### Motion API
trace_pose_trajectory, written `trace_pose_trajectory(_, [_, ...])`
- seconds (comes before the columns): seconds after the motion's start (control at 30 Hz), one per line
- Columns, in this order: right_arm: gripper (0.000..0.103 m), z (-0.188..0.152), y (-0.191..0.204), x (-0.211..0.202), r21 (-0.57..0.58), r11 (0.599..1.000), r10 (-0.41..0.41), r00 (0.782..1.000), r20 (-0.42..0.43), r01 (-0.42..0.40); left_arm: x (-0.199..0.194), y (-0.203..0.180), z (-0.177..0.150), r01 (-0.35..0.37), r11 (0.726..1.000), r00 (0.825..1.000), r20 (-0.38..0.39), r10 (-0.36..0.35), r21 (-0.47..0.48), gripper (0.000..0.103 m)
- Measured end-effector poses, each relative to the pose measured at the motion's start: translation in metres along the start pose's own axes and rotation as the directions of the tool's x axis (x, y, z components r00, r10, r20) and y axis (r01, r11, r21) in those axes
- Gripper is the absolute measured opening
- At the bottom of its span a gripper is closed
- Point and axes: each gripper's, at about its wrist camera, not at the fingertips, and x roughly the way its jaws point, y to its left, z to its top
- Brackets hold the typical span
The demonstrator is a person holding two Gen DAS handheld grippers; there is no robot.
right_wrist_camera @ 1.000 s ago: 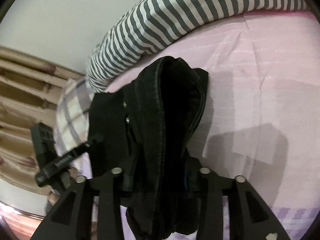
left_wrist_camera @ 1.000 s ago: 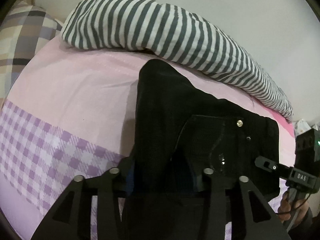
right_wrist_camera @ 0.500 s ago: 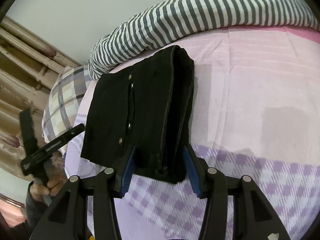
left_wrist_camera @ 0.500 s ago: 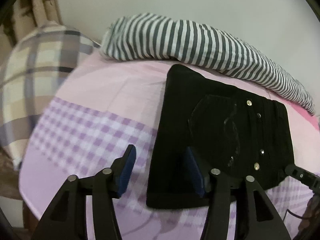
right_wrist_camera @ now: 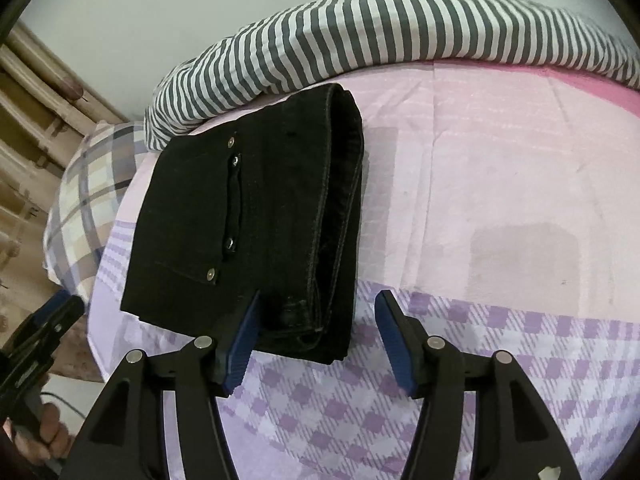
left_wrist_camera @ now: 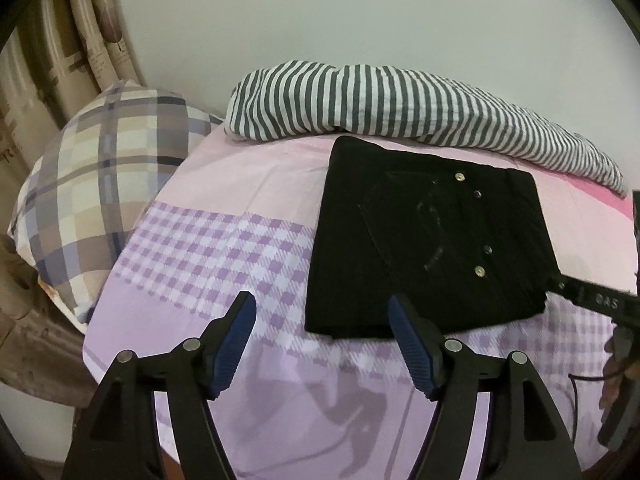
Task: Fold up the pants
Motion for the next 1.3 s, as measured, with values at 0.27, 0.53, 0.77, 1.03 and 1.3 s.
trace_pose_trajectory(0.27, [0.07, -0.007, 0.037, -0.016, -0.091, 0.988, -0.122, 0.991, 0.059, 0.127, -0.014, -0.002, -0.02, 0.008, 1.0, 1.0, 0.009, -0.008, 0.0, 0.071])
trace_pose_trajectory(0.53, [0.088, -0.028, 0.076, -0.045, -0.155, 0.975, -0.134, 0.977, 0.163, 0.16, -0.018, -0.002, -0.031, -0.005, 1.0, 1.0, 0.019, 0.005, -0.001, 0.071])
trace_pose_trajectory(0.77, [0.096, -0.048, 0.1, -0.055, -0.2, 0.955, -0.177, 0.961, 0.211, 0.22, -0.016, -0.001, -0.034, 0.005, 1.0, 1.0, 0.013, -0.005, -0.008, 0.071])
trace_pose_trajectory(1.03, [0.097, -0.057, 0.106, -0.051, -0.199, 0.955, -0.185, 0.965, 0.188, 0.222, -0.017, 0.0, -0.036, -0.001, 1.0, 1.0, 0.014, 0.001, -0.016, 0.071])
trace_pose_trajectory(1.3, [0.097, -0.062, 0.106, -0.047, -0.197, 0.955, -0.189, 0.967, 0.171, 0.222, -0.017, -0.001, -0.036, -0.007, 1.0, 1.0, 0.019, 0.007, -0.011, 0.071])
